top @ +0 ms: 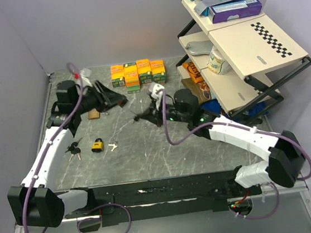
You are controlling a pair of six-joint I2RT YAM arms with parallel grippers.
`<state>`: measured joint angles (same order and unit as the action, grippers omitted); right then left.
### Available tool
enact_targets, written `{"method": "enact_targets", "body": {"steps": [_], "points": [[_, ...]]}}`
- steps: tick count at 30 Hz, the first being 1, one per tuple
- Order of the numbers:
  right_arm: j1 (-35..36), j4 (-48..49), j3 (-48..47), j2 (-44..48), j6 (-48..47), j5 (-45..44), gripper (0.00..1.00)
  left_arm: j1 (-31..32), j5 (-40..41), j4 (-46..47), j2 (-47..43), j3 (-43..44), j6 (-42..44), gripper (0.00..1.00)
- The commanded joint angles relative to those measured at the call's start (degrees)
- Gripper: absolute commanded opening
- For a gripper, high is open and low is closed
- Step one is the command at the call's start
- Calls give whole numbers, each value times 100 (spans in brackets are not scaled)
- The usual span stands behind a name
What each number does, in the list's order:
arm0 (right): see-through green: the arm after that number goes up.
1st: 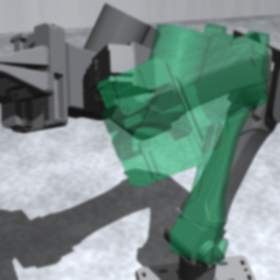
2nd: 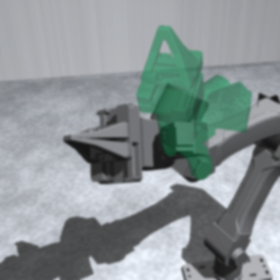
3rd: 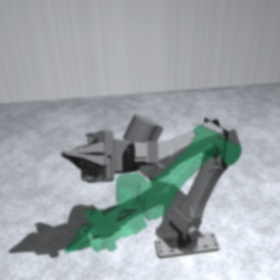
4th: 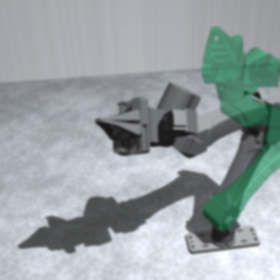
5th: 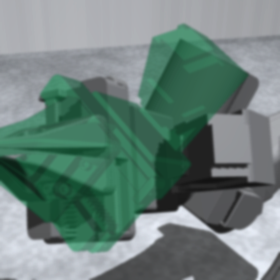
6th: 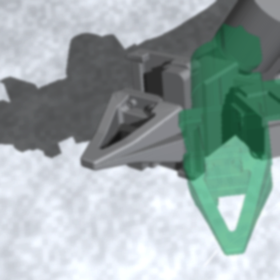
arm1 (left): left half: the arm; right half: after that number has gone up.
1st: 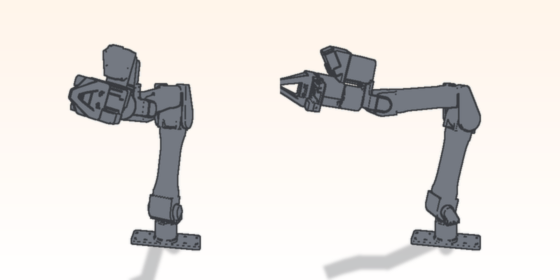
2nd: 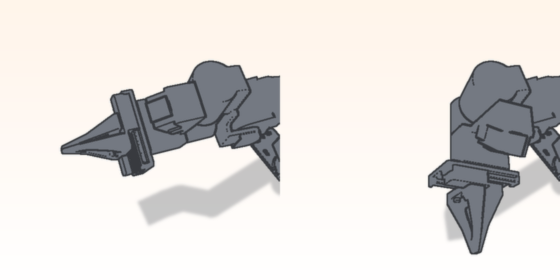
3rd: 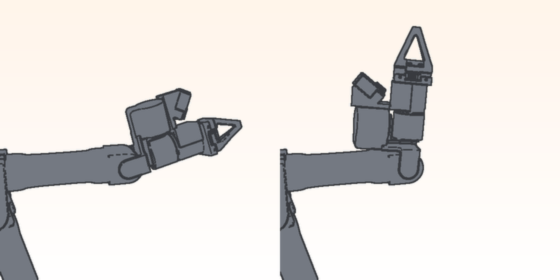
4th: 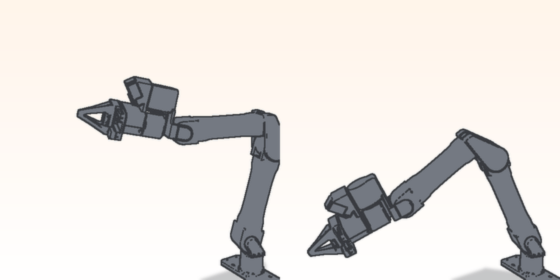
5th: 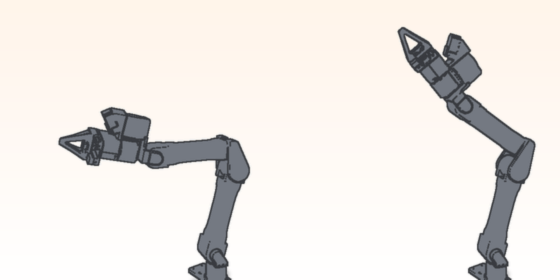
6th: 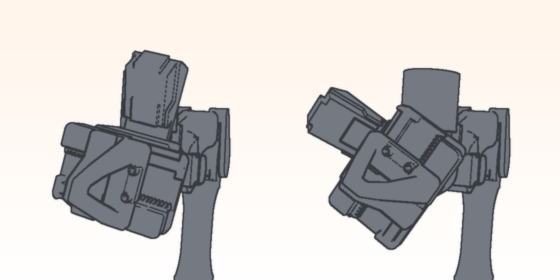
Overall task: Lock with the key
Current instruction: Lock the lock, then place the lock at the center of the board.
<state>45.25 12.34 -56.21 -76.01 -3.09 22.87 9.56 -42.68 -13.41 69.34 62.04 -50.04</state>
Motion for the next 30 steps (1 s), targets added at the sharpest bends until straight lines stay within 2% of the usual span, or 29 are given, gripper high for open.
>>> {"method": "enact_targets", "body": {"steps": [1, 5, 8, 9, 10, 13, 15, 16, 19, 22, 28, 30], "points": [[-43, -988, 601, 552, 466, 717, 0, -543, 1498, 1297, -307, 98, -93, 1], [-69, -1005, 620, 534, 582, 1096, 0, -543, 1727, 1245, -141, 325, 187, 1], [-166, -1128, 541, 552, 590, 1018, 0, -465, 1640, 333, -26, 449, 836, 1], [-201, -1154, 532, 561, 599, 991, 0, -394, 1657, -9, 0, 449, 1299, 1], [-262, -1181, 532, 587, 625, 930, 0, -315, 1736, -622, 27, 406, 1521, 1], [-307, -1207, 602, 657, 608, 798, 0, 220, 1981, -1661, 228, 196, 2129, 1], [-351, -1207, 715, 683, 591, 798, 0, 703, 2140, -1761, 299, -198, 2323, 1], [-368, -1207, 742, 692, 608, 798, 0, 853, 2358, -1753, 291, -323, 2350, 1], [-386, -1207, 822, 736, 617, 807, 0, 1187, 2343, -1761, 343, -657, 2280, 1], [-412, -1172, 892, 772, 600, 929, 0, 1513, 2615, -1928, 869, -658, 2087, 1], [-421, -1137, 761, 684, 380, 1061, 0, 1549, 2914, -2078, 1907, -368, 2007, 1], [-412, -1137, 716, 596, 406, 1105, 0, 1557, 2940, -2174, 2267, -185, 2007, 4]]}}
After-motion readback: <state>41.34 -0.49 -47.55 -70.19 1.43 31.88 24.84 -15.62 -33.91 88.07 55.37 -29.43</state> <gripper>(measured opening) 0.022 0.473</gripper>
